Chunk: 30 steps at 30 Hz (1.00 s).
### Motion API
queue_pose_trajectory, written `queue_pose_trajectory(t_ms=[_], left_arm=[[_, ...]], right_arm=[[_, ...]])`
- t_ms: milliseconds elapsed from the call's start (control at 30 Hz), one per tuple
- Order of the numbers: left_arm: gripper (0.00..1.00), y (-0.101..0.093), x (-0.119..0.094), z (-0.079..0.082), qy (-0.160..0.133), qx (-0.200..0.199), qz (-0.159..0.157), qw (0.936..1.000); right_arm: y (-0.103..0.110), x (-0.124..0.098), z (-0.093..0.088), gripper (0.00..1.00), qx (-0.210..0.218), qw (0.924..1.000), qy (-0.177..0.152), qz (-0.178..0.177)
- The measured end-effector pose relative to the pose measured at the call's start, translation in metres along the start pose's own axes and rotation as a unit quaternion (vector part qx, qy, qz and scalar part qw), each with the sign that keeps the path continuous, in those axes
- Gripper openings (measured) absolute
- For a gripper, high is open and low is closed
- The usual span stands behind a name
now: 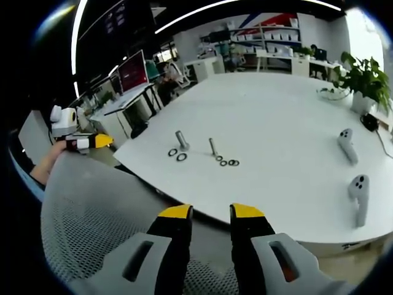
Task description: Place the washer onto the threaded stud by aligning its center hole with the stud, sliding it down to the base, and recovering from edge contact or off-axis alignment until the washer reaches the visible bottom stop.
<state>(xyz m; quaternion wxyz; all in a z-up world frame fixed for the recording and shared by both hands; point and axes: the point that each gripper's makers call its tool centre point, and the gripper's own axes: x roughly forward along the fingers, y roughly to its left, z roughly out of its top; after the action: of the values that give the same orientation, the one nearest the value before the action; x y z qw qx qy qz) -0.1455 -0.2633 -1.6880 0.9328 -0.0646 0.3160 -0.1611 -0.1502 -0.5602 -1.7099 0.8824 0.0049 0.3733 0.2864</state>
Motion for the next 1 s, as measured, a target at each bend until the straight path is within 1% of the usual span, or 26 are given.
queue_pose_trajectory(t_ms=[100,133,167,200,267,333,367,433,533,600,667,733,800,867,900,933,1000], left_arm=[[0.01,-0.001,0.0,0.002,-0.005,0.003,-0.003,1.0],[0.01,-0.002,0.001,0.002,-0.002,0.003,-0.006,1.0],[0.01,-0.005,0.001,-0.002,0.012,0.007,-0.015,0.9998],[0.01,-0.007,0.002,-0.003,0.018,0.015,-0.017,0.9996],[0.01,-0.01,0.003,-0.002,0.018,0.031,-0.023,0.9991],[0.03,-0.014,0.002,-0.003,0.026,0.042,-0.038,0.9981],[0.03,-0.015,0.001,-0.003,0.03,0.058,-0.042,0.997],[0.04,-0.013,0.001,-0.002,0.035,0.081,-0.037,0.9954],[0.06,-0.015,0.002,-0.001,0.044,0.082,-0.045,0.9946],[0.07,-0.015,0.002,0.003,0.042,0.085,-0.051,0.9941],[0.07,-0.012,0.002,0.006,0.052,0.107,-0.051,0.9916],[0.07,-0.01,0.003,0.01,0.055,0.127,-0.051,0.9891],[0.07,-0.011,0.004,0.015,0.055,0.127,-0.058,0.9887],[0.08,-0.017,0.006,0.017,0.061,0.141,-0.075,0.9852],[0.08,-0.017,0.006,0.017,0.067,0.157,-0.08,0.9821],[0.08,-0.017,0.007,0.016,0.074,0.172,-0.082,0.979],[0.08,-0.016,0.009,0.018,0.077,0.188,-0.083,0.9757]], right_arm=[[0.0,0.0,0.001,0.26,0.001,1.0,-0.001,0.0],[0.0,0.0,0.001,0.26,0.001,1.0,-0.001,0.0],[0.0,0.0,0.001,0.26,0.001,1.0,-0.002,0.0],[0.0,0.0,0.001,0.26,0.001,1.0,-0.002,0.0],[0.0,0.0,0.002,0.26,0.001,1.0,-0.003,0.0],[0.001,0.0,0.002,0.26,0.0,1.0,-0.003,0.001],[0.0,0.0,0.002,0.26,0.0,1.0,-0.003,0.001],[0.0,-0.001,0.003,0.26,0.001,1.0,-0.004,0.0],[0.0,-0.001,0.004,0.26,0.002,1.0,-0.008,0.0],[0.0,-0.001,0.005,0.26,0.002,0.9999,-0.013,0.0],[0.0,-0.002,0.006,0.26,0.003,0.9998,-0.018,-0.002],[-0.001,-0.002,0.008,0.25,0.002,0.9997,-0.023,-0.004],[-0.002,-0.002,0.012,0.24,-0.001,0.9995,-0.03,-0.004],[-0.002,-0.001,0.012,0.24,-0.007,0.9995,-0.03,-0.003],[-0.002,-0.001,0.012,0.24,-0.006,0.9996,-0.028,-0.002],[-0.001,-0.001,0.011,0.24,-0.006,0.9996,-0.028,0.002],[-0.001,-0.001,0.012,0.24,-0.007,0.9996,-0.028,0.002]])
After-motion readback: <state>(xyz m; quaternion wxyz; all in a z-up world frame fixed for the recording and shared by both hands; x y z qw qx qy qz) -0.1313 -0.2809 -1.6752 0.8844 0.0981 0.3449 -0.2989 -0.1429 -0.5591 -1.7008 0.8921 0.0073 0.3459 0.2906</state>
